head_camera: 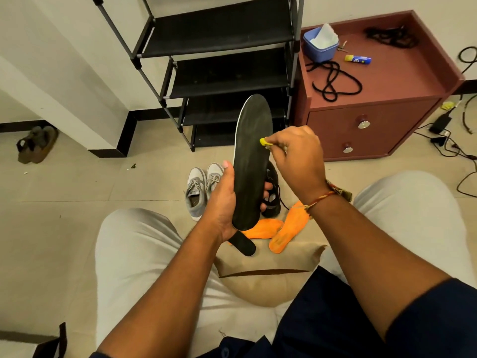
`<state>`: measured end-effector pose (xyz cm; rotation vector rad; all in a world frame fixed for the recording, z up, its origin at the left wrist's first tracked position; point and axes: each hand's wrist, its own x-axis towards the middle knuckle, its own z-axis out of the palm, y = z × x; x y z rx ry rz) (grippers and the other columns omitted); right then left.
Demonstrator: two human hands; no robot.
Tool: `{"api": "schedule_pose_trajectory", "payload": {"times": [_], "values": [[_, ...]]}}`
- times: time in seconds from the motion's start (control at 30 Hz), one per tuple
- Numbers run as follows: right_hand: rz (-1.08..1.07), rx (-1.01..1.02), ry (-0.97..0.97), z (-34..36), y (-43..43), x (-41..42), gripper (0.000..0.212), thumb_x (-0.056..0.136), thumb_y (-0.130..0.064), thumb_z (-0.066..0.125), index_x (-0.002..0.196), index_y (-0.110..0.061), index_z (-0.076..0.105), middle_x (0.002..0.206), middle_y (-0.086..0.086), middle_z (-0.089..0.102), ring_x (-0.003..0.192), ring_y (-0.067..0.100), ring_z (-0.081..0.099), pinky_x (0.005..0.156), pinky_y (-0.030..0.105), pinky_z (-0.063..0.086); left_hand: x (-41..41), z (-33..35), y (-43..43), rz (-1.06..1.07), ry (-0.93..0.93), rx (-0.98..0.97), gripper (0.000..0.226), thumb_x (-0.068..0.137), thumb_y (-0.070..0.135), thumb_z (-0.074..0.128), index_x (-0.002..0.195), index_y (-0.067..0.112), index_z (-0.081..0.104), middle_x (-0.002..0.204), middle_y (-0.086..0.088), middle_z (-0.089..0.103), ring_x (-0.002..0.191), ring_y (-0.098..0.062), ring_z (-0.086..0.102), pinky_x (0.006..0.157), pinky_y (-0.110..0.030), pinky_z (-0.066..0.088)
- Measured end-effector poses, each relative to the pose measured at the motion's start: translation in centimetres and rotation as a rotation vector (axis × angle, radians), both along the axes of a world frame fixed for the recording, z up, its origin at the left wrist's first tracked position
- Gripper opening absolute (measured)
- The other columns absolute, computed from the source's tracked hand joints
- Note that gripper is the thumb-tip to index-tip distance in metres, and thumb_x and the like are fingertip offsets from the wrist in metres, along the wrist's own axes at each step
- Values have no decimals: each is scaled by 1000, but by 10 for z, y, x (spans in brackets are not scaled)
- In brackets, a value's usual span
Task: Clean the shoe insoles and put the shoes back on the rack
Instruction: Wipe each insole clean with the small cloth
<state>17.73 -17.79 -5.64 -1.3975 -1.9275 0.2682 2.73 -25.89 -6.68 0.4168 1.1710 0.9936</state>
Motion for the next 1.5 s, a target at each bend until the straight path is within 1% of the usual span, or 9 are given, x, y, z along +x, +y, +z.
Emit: {"api": "schedule_pose_trajectory", "payload": {"times": [0.3,0.47,0.6,0.8,0.97,1.07,1.17,1.3,1.5], "values": [[293,-148,1,-9,-25,-27,10,90,-17,68,94,-19,78,89,1,72,88,23,60,77,35,48,-15,4,5,275,36,14,77,97,74,27,110,17,78,114,-16,74,107,-31,70,100,-46,54],[515,-210,-60,-11,-48,-45,12,88,-18,71,96,-23,79,90,-3,73,89,18,59,80,35,50,-30,5,10,414,-44,5,85,93,78,32,127,8,67,114,-18,68,102,-28,65,103,-45,50],[632,-284,88,-6,-53,-44,12,86,-15,74,94,-23,79,89,-9,72,88,4,57,83,16,42,-32,3,12,451,-93,1,85,93,77,34,134,8,62,115,-17,66,108,-30,62,109,-50,46],[450,-109,65,-5,-44,-39,14,85,-15,70,91,-26,77,85,-8,69,85,14,57,77,33,49,-7,7,1,228,-41,-35,77,96,73,31,130,14,66,126,-18,69,116,-32,68,101,-48,53],[200,13,109,5,-18,-21,8,87,-20,71,92,-21,76,88,-3,71,88,22,60,76,39,50,3,6,-2,10,-48,41,84,97,72,27,135,4,58,102,-18,65,81,-23,61,69,-35,47],[-11,-61,291,4,4,0,8,87,-26,71,92,-24,77,88,-7,72,87,16,64,77,40,53,8,5,-6,-109,-56,72,90,92,71,33,137,-4,53,98,-18,64,77,-22,60,63,-34,48],[-52,-306,651,-3,17,12,6,87,-27,74,92,-28,75,90,-8,74,88,13,69,81,42,58,8,5,-8,-140,-84,91,87,92,68,35,137,-4,53,102,-19,67,80,-23,64,66,-35,53],[16,-453,902,-7,14,5,8,86,-22,75,94,-23,73,93,8,75,92,26,72,87,52,57,6,6,-8,-111,-71,106,75,97,61,36,137,1,55,111,-23,68,92,-29,69,80,-42,60],[162,-449,749,1,-3,-9,10,87,-13,73,96,-18,72,93,-2,73,91,14,70,86,39,58,-6,8,0,-28,213,216,32,104,32,51,135,26,58,128,4,70,120,-13,65,107,-43,49]]}}
